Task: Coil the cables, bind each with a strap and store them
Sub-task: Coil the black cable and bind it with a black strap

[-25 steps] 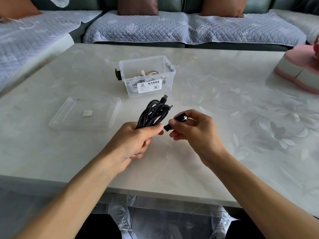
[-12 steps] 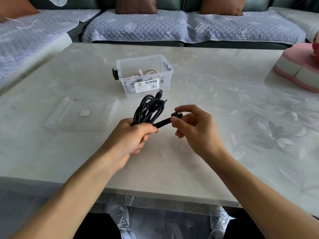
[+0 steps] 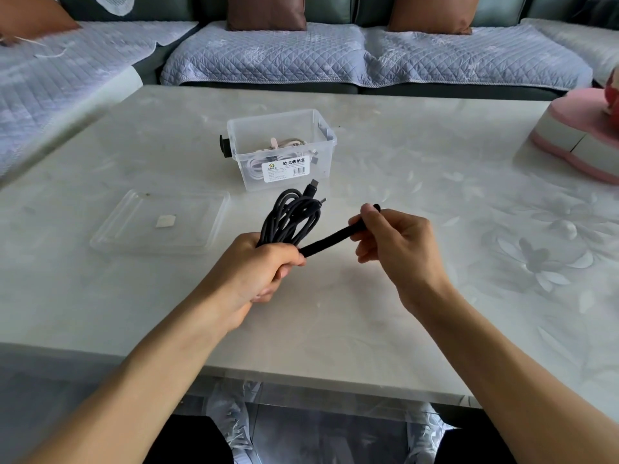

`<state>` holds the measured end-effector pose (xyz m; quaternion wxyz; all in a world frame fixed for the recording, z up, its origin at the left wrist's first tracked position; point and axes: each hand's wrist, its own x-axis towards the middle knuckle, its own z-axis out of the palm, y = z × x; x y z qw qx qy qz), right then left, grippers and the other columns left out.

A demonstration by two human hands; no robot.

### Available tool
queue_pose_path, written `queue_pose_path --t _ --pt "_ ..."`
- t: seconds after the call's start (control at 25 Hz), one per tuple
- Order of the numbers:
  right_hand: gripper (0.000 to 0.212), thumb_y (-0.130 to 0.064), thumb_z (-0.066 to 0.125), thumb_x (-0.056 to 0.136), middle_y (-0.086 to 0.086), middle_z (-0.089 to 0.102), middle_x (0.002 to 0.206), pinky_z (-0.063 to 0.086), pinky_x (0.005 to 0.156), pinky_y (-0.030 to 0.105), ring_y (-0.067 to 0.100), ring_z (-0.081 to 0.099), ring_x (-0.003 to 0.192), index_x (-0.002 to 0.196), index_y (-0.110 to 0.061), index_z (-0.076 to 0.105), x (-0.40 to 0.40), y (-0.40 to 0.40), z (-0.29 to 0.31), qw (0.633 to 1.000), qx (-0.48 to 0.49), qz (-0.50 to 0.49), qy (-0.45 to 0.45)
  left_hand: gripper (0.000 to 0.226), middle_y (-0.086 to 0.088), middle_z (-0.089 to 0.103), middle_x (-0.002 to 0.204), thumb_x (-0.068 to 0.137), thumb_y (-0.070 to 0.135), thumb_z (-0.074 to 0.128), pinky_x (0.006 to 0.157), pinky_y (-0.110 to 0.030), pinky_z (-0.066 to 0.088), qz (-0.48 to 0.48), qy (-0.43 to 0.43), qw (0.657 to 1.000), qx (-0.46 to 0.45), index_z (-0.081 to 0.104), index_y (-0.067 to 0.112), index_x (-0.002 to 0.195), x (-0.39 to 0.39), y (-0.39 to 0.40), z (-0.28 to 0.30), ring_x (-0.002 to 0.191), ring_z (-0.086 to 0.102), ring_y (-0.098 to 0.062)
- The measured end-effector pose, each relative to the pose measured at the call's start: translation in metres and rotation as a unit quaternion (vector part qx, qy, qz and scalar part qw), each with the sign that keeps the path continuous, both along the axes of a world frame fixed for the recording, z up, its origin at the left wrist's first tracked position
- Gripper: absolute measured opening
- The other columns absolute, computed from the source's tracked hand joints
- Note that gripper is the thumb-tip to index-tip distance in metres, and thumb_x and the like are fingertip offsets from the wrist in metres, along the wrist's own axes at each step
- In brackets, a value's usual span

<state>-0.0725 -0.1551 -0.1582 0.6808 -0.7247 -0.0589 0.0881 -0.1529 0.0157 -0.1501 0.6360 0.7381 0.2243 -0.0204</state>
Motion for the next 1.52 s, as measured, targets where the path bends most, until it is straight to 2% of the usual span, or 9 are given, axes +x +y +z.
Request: queue_pose_path --t 0.32,0.44,0.56,0.76,0.88,1.04,1.24,1.36,1.52 --pt "0.004 0.000 0.065 0.088 0.011 0.071 0.077 0.057 0.063 0.024 0.017 0.069 0.064 0.092 0.001 0.067 -0.009 0.002 -0.004 0.970 0.145 0.078 0.179 0.013 -0.002 0.035 0.054 0.084 0.007 0.060 0.042 -0.020 0.014 0.009 -0.003 1.000 0.005 0.050 0.008 0.076 0.002 -0.014 -0.006 0.040 0.021 -0.015" --pt "0.008 0.001 0.070 0.084 0.013 0.070 0.079 0.056 0.061 0.022 0.015 0.068 0.061 0.091 0.002 0.066 -0.003 -0.001 -0.004 0.980 0.098 0.055 0.165 0.021 -0.001 0.037 0.053 0.085 0.014 0.065 0.041 -0.021 0.018 -0.048 0.023 0.998 0.020 0.052 0.008 0.069 0.001 -0.012 -0.005 0.039 0.024 -0.013" --pt "0.015 -0.007 0.078 0.079 0.008 0.067 0.069 0.051 0.054 0.020 0.013 0.061 0.054 0.088 0.002 0.070 0.007 -0.012 0.001 0.986 -0.050 0.094 0.126 0.030 0.000 0.038 0.056 0.088 0.027 0.067 0.046 -0.025 0.025 -0.088 0.026 0.987 0.134 0.058 0.005 0.070 0.000 -0.005 -0.004 0.041 0.030 -0.012" --pt "0.012 -0.020 0.083 0.074 -0.001 0.058 0.057 0.040 0.049 0.020 0.012 0.046 0.048 0.078 -0.012 0.075 0.015 -0.019 0.011 0.944 -0.268 0.189 0.041 0.031 0.009 0.040 0.049 0.085 0.036 0.062 0.049 -0.023 0.031 -0.158 -0.156 0.912 0.344 0.049 0.016 0.065 0.002 0.016 -0.009 0.047 0.035 -0.008" --pt "0.010 -0.011 0.078 0.077 -0.001 0.063 0.056 0.041 0.045 0.020 0.006 0.051 0.043 0.078 -0.006 0.070 0.015 -0.017 0.011 0.933 -0.279 0.228 0.002 0.014 0.008 0.045 0.053 0.069 0.039 0.048 0.047 -0.030 0.035 -0.278 -0.207 0.820 0.456 0.041 0.027 0.067 0.003 0.008 -0.013 0.051 0.043 -0.011" --pt "0.006 -0.012 0.076 0.079 -0.006 0.064 0.055 0.041 0.045 0.018 0.005 0.056 0.048 0.077 -0.008 0.072 0.022 -0.020 0.012 0.929 -0.277 0.245 0.009 0.017 0.004 0.058 0.071 0.067 0.032 0.044 0.052 -0.030 0.028 -0.297 -0.213 0.739 0.566 0.053 0.026 0.080 0.016 -0.016 -0.020 0.065 0.057 -0.030" --pt "0.013 -0.022 0.069 0.082 -0.007 0.064 0.064 0.040 0.047 0.016 0.004 0.052 0.050 0.069 -0.021 0.070 0.022 -0.022 0.011 0.917 -0.329 0.223 -0.023 0.017 0.001 0.061 0.086 0.084 0.039 0.053 0.058 -0.031 0.033 -0.281 -0.146 0.709 0.630 0.052 0.026 0.096 0.021 -0.027 -0.018 0.078 0.061 -0.031" --pt "0.007 -0.028 0.067 0.083 -0.007 0.069 0.081 0.042 0.054 0.017 0.006 0.059 0.069 0.079 -0.024 0.071 0.018 -0.024 0.010 0.908 -0.360 0.204 -0.064 0.029 0.003 0.055 0.077 0.086 0.056 0.050 0.059 -0.032 0.034 -0.298 -0.102 0.720 0.618 0.038 0.029 0.086 0.022 -0.031 -0.016 0.078 0.060 -0.029" --pt "0.021 -0.050 0.067 0.082 -0.015 0.067 0.084 0.049 0.067 0.021 -0.001 0.060 0.078 0.087 -0.029 0.068 0.005 -0.042 0.014 0.904 -0.358 0.205 -0.113 0.038 0.009 0.040 0.069 0.088 0.065 0.045 0.061 -0.032 0.035 -0.303 -0.053 0.723 0.619 0.043 0.027 0.090 0.024 -0.035 -0.015 0.077 0.059 -0.028"
